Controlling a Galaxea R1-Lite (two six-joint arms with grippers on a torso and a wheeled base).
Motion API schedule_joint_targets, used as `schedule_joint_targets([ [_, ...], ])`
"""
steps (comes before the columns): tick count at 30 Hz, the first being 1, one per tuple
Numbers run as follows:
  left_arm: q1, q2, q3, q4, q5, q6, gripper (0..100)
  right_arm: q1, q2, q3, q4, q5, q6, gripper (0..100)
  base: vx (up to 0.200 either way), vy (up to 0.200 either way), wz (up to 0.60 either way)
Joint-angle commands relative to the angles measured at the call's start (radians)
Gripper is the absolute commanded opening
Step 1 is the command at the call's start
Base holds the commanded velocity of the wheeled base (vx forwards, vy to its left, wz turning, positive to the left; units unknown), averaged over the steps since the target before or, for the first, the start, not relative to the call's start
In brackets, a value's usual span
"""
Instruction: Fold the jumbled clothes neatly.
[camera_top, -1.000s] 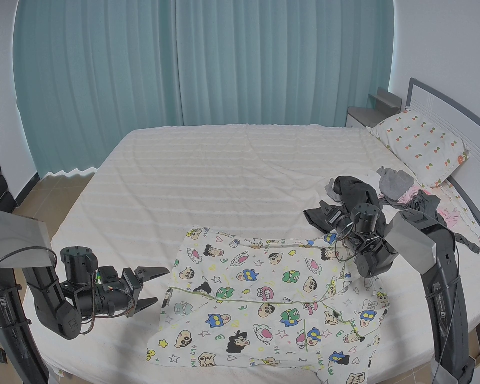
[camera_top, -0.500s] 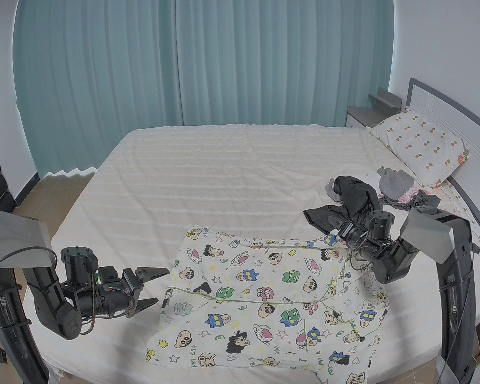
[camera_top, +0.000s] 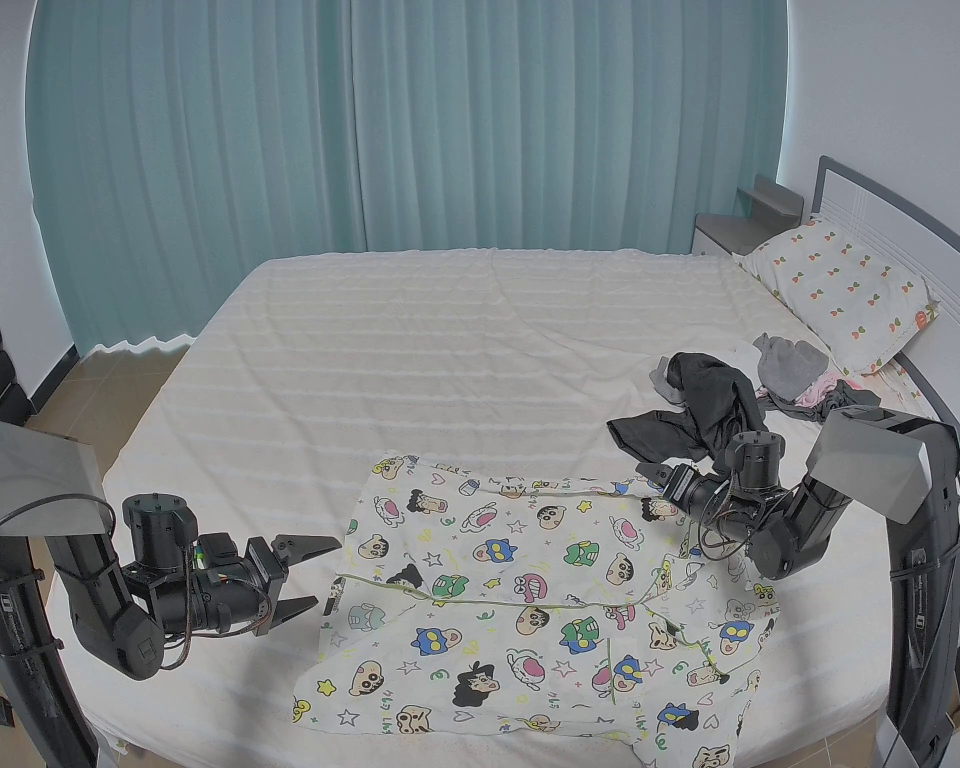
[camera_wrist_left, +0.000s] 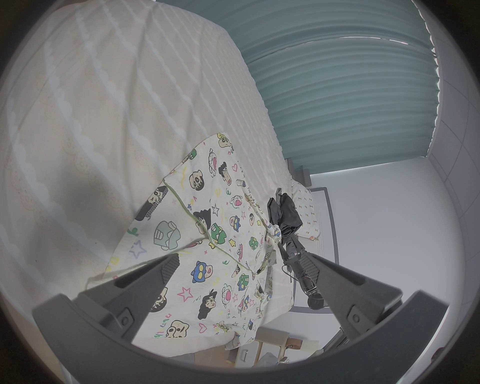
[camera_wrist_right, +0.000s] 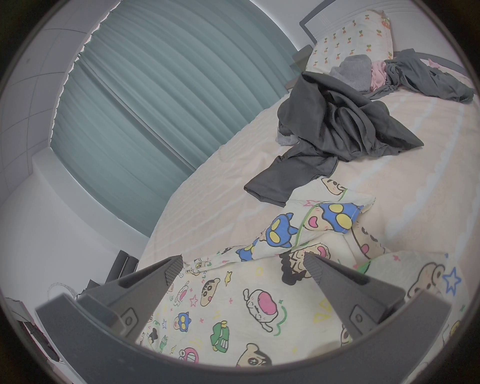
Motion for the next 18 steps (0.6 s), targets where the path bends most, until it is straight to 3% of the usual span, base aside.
schedule_joint_targets([
  [1,-0.001,0.003,0.0,-0.001,0.0,0.0,100,-0.006,0.081,-0.1,0.085,-0.006,0.0,100,0.0,0.0,0.0],
  [7,-0.001,0.004,-0.001,-0.001,0.0,0.0,100,-0.009,0.126,-0.199,0.181,-0.026,-0.002,100,0.0,0.0,0.0],
  [12,-0.001,0.004,-0.001,-0.001,0.0,0.0,100,-0.029,0.175,-0.313,0.163,-0.075,0.004,100,0.0,0.0,0.0],
  [18,-0.001,0.004,-0.001,0.0,0.0,0.0,100,-0.034,0.257,-0.465,0.089,-0.078,0.009,100,0.0,0.0,0.0],
])
